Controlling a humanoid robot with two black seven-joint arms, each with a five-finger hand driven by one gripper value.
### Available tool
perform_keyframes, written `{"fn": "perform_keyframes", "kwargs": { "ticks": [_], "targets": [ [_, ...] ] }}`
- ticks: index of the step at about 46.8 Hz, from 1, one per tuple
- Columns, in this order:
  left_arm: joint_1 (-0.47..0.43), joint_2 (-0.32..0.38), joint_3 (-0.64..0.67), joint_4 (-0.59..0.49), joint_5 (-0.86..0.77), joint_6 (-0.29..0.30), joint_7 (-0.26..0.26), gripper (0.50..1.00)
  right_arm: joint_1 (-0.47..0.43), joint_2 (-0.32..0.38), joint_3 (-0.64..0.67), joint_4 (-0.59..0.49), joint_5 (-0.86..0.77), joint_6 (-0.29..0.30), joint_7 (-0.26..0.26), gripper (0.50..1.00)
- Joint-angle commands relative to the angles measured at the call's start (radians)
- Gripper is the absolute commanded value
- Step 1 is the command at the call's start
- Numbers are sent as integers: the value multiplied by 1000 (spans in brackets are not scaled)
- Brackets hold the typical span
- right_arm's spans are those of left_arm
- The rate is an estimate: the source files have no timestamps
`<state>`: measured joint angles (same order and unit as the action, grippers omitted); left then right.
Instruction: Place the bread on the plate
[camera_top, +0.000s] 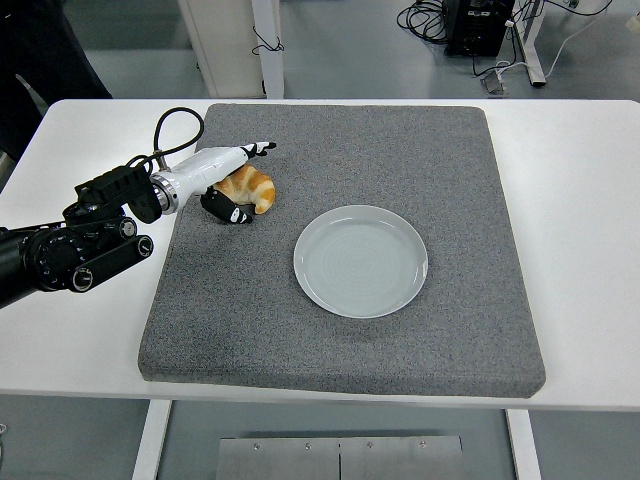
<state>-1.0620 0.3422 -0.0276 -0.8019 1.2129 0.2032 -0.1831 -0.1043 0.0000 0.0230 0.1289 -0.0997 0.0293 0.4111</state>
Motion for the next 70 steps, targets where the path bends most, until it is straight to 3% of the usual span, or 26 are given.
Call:
{"fn": "perform_keyframes", "kwargs": {
  "ticks": [1,10,30,50,70],
  "targets": [
    [-6,1,-2,0,-7,-5,-2,899,0,0,0,0,0,0,0,1000],
    [-7,1,0,0,-9,-10,-6,845,0,0,0,0,0,0,0,1000],
    [-1,4,2,0,-10,-13,-13,637,0,0,0,0,0,0,0,1000],
    [-95,26,-11,-2,-72,-30,-33,521,0,0,0,0,0,-2,0,1000],
    [-248,64,-20,-14,-125,-93,-47,516,0,0,0,0,0,-2,0,1000]
  ]
}}
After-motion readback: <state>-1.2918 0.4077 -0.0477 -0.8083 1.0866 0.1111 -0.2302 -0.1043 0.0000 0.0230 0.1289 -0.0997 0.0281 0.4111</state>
